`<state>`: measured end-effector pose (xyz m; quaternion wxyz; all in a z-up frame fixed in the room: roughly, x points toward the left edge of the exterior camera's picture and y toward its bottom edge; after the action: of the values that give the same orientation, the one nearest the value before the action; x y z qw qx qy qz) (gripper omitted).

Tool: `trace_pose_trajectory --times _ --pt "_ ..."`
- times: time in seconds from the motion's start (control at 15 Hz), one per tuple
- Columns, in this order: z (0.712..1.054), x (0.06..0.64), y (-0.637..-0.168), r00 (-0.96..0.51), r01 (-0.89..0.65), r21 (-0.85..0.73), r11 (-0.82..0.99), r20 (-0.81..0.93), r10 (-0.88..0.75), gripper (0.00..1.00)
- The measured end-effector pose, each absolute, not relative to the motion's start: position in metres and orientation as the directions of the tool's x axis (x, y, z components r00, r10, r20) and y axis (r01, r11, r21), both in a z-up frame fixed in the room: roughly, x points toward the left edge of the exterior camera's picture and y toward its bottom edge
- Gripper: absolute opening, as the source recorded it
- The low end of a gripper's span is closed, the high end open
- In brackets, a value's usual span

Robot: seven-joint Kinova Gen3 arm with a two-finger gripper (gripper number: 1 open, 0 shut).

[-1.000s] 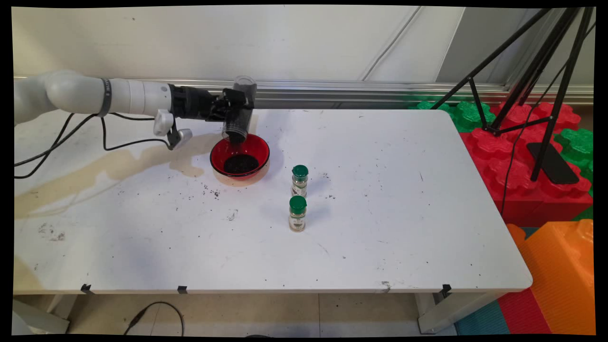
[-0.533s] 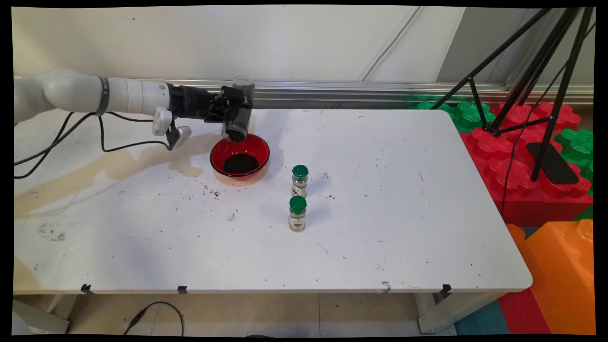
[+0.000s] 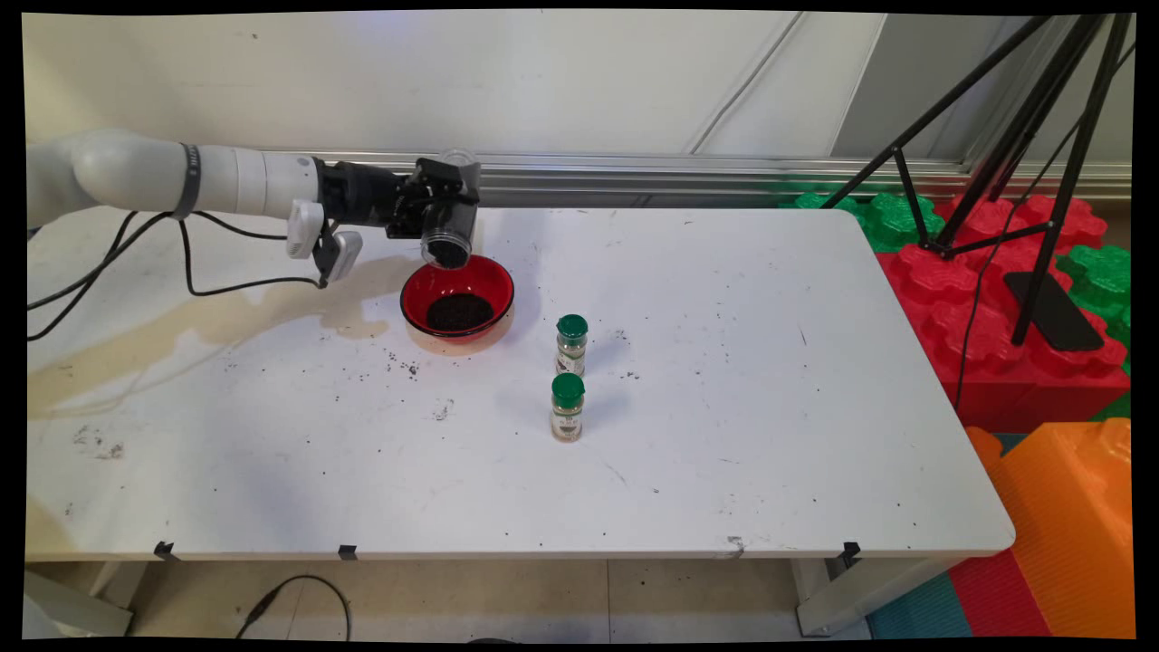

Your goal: Pour the black seasoning powder in the red bowl

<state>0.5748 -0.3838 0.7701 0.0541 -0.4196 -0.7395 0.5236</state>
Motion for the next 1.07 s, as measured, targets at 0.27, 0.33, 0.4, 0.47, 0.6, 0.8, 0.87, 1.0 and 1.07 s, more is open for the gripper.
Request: trace_pose_trajectory --times 0.27,0.33,0.4,0.47,0.6,0.8,0.87,1.0,1.07 --pt "0.774 0.574 -0.381 -0.697 0.495 -0.852 0.17 -0.272 0.664 0.0" --pt "0.775 0.574 -0.38 -0.709 0.477 -0.858 0.189 -0.25 0.659 0.0" --pt "0.776 0.574 -0.379 -0.72 0.461 -0.864 0.204 -0.23 0.655 0.0" --pt "0.777 0.574 -0.378 -0.731 0.444 -0.869 0.219 -0.21 0.649 0.0" --pt "0.779 0.574 -0.375 -0.753 0.41 -0.877 0.252 -0.169 0.637 0.0" --pt "0.784 0.573 -0.37 -0.79 0.338 -0.887 0.313 -0.087 0.607 0.0" --pt "0.785 0.573 -0.369 -0.796 0.323 -0.889 0.325 -0.07 0.601 0.0" --pt "0.788 0.573 -0.366 -0.81 0.288 -0.891 0.35 -0.032 0.586 0.0" --pt "0.79 0.573 -0.364 -0.817 0.268 -0.892 0.365 -0.01 0.577 0.0"
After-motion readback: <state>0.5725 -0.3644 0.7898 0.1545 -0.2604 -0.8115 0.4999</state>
